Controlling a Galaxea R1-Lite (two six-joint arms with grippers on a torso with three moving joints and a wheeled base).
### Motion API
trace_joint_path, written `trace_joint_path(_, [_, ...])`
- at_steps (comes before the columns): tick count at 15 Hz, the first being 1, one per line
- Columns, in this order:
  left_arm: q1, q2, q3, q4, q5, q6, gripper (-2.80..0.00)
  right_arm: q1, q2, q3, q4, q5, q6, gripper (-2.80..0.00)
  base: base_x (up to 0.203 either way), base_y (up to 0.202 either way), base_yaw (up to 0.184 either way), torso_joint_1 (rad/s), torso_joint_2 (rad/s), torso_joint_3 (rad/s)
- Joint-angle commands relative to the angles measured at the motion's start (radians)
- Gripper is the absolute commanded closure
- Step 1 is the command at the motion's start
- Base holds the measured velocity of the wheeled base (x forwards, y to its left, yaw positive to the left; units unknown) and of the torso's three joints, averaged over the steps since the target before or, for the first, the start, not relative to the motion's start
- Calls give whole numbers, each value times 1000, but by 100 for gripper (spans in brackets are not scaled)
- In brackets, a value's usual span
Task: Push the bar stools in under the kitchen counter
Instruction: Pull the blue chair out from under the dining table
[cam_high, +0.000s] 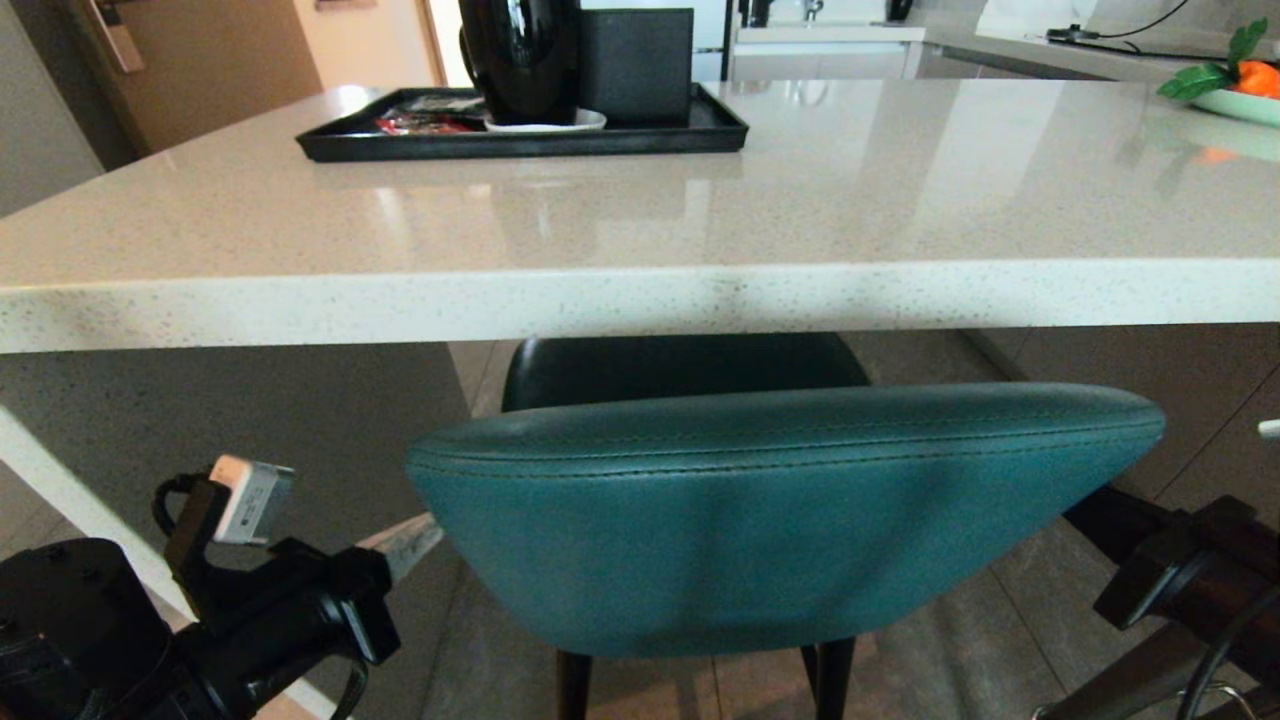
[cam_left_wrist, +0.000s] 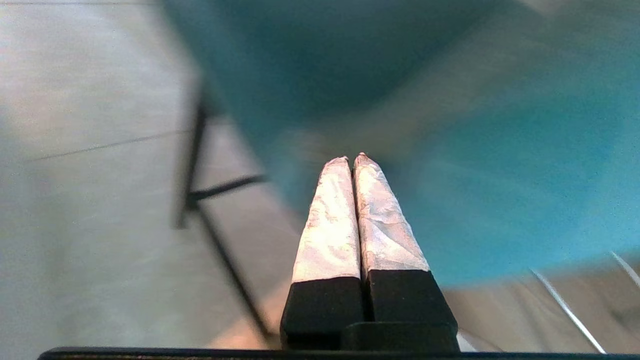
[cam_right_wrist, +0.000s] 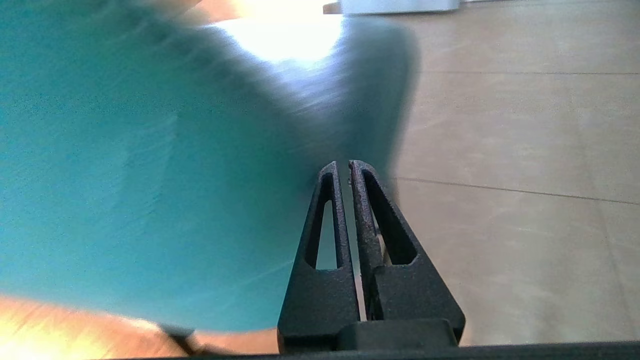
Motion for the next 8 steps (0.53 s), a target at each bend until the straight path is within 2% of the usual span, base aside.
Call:
trace_joint_path(1, [61, 25, -5, -9, -4, 0, 0, -86, -5, -5, -6, -8, 1, 0, 0, 0, 0, 0, 0, 0])
trace_joint_path(3, [70, 93, -6, -9, -11, -1, 0, -206, 19, -17, -6, 15, 3, 0, 0, 0, 0, 0, 0, 0])
trace_joint_path(4, [67, 145, -8, -9, -12, 1, 0, -240, 36, -21, -6, 62, 2, 0, 0, 0, 0, 0, 0, 0])
trace_joint_path(8, [45, 211, -85, -9, -8, 0, 0, -242, 104, -30, -42, 81, 0, 0, 0, 0, 0, 0, 0, 0])
